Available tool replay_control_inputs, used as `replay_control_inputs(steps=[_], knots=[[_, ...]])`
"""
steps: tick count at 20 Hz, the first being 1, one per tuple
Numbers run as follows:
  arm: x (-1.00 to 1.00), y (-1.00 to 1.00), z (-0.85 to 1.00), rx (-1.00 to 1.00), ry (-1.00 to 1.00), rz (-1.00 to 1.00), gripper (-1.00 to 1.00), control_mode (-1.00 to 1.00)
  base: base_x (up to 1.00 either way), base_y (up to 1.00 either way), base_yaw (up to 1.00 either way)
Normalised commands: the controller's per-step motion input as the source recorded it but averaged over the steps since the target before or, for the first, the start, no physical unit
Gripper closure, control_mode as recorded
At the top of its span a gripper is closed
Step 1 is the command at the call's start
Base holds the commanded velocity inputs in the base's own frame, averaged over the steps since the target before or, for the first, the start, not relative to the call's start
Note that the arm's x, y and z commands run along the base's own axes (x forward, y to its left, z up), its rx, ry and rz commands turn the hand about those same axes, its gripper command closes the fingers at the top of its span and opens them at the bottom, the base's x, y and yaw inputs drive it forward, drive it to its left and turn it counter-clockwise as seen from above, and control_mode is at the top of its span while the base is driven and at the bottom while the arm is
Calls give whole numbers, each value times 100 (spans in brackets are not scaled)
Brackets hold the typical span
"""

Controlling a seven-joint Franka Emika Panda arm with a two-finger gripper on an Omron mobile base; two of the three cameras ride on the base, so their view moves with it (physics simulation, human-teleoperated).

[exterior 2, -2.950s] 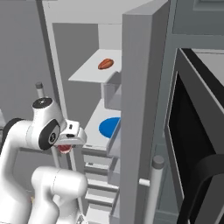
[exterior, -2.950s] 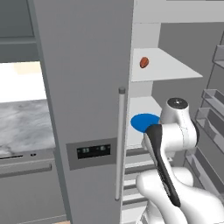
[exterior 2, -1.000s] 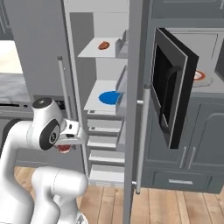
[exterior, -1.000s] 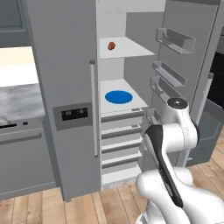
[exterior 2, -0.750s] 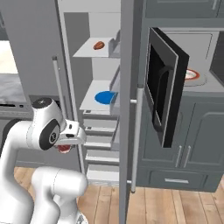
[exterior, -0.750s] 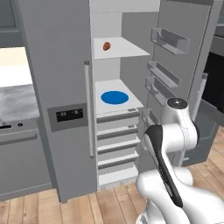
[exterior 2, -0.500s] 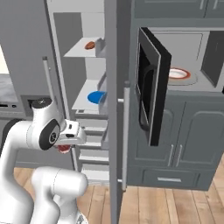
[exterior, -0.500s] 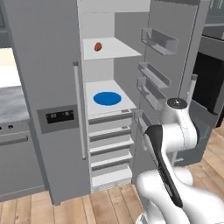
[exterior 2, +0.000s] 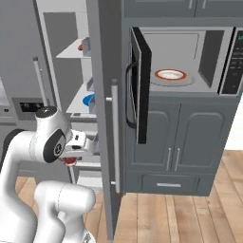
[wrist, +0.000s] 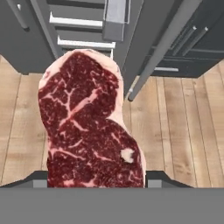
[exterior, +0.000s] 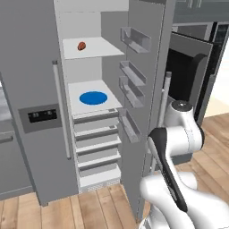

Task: Transport the steak from the fridge to the microwave and turn on the microwave.

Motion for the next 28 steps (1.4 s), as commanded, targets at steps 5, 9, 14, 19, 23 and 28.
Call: replay_control_inputs(steps=[5,9,14,19,23,28], knots=[[0,0,0,0,0,0,100,100,-24,-45,-1],[0,0,0,0,0,0,100,100,0,-58,0],[0,0,0,0,0,0,100,100,0,-65,0],[0,0,0,0,0,0,100,100,0,-65,0],[0,0,0,0,0,0,100,100,0,-64,1],[0,0,0,0,0,0,100,100,0,-57,5]])
